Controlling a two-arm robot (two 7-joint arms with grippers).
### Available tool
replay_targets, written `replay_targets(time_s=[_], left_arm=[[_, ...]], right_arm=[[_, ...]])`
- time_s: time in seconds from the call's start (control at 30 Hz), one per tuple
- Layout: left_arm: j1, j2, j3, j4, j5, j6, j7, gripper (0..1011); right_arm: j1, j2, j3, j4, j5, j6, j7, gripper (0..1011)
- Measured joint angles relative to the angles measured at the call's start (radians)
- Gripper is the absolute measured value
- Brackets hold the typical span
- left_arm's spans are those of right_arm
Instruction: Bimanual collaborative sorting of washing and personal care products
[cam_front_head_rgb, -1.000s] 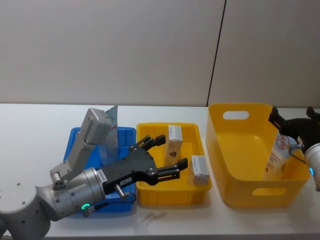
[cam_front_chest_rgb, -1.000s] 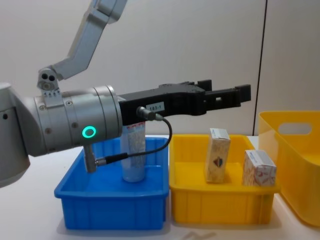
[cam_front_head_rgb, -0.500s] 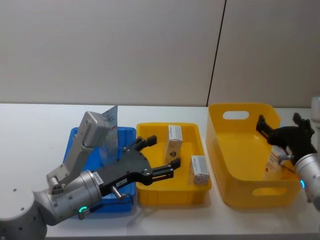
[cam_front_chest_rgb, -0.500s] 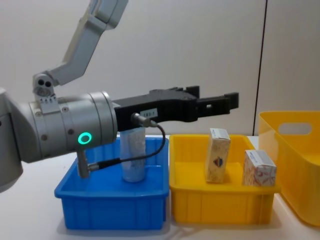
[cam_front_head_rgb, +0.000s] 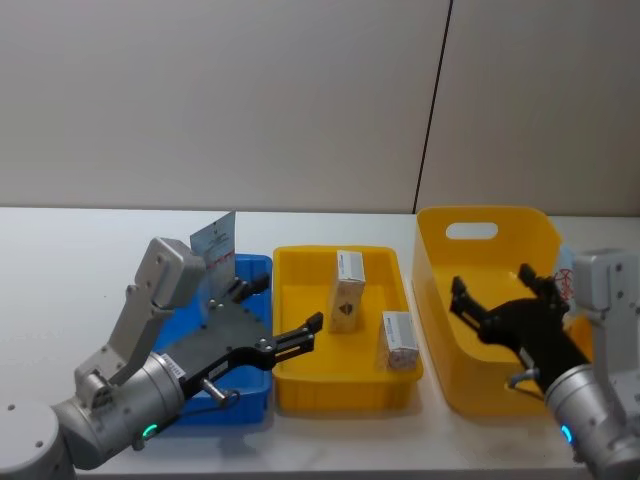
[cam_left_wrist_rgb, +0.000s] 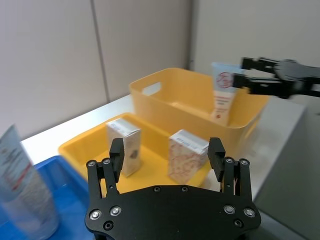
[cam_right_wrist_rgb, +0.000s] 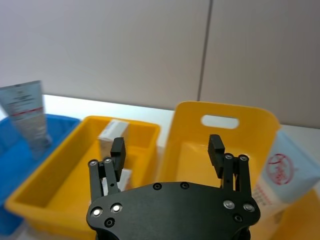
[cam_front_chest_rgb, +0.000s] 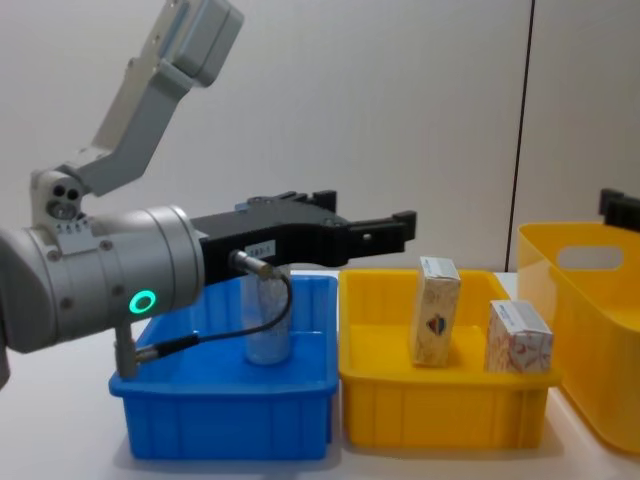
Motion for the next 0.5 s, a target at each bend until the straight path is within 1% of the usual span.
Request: replay_targets(time_s=[0.07,0.1,0.2,0.23,0.3,0.4,0.5], left_arm=[[0.007,0.003,-0.001,-0.006,0.009,0.000,0.021,1001],[0.013,0.006,-0.003,-0.012,0.019,-0.001,0.042,1001],[0.022,0.011,-0.005,-0.021,0.031,-0.002,0.070,1001],[0.029,0.014,-0.006,-0.027,0.040,-0.003,0.091,1001],[0.035,0.017,-0.007,-0.034,0.049,-0.004,0.110,1001],[0.051,0.025,-0.010,-0.049,0.071,-0.005,0.160,1001],[0.060,0.030,-0.013,-0.058,0.085,-0.006,0.190,1001]], right_arm=[[-0.014,0.005,-0.011,-0.010,0.006,-0.011,0.005,1002],[-0.028,0.010,-0.023,-0.019,0.011,-0.022,0.011,1002],[-0.052,0.018,-0.041,-0.037,0.022,-0.040,0.019,1002],[-0.058,0.019,-0.045,-0.040,0.024,-0.044,0.021,1002],[-0.069,0.023,-0.055,-0.048,0.029,-0.052,0.025,1002],[-0.077,0.026,-0.061,-0.053,0.032,-0.058,0.028,1002],[-0.082,0.028,-0.065,-0.057,0.034,-0.062,0.029,1002]])
